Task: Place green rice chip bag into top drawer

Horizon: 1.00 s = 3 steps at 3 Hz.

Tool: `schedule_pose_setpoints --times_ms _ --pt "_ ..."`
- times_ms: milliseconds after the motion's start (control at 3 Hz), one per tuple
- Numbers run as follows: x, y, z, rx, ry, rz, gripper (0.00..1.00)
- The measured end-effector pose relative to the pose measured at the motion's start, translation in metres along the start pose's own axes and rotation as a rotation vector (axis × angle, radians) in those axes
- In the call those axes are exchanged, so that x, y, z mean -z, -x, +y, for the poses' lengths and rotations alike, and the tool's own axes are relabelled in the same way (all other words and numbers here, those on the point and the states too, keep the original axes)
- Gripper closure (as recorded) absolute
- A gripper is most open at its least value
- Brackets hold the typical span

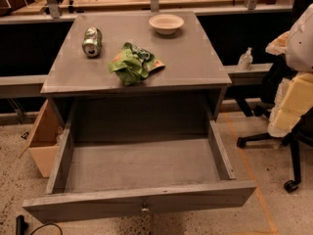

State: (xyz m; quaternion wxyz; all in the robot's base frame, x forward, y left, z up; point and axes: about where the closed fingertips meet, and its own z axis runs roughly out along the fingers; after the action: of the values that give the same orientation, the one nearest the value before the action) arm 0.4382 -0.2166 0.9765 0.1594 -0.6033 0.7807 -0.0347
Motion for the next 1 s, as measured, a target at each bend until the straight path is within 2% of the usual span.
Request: schedule_pose_setpoints --times_ms 333,667,1000 --pt "0.0 0.0 0.0 0.0 0.0 0.0 0.0" --pt "-0.01 0.011 -0.005 0.002 -0.007 -0.085 0.0" --pt "-0.057 0.021 -0.022 -0.008 -0.001 -0.313 0.0"
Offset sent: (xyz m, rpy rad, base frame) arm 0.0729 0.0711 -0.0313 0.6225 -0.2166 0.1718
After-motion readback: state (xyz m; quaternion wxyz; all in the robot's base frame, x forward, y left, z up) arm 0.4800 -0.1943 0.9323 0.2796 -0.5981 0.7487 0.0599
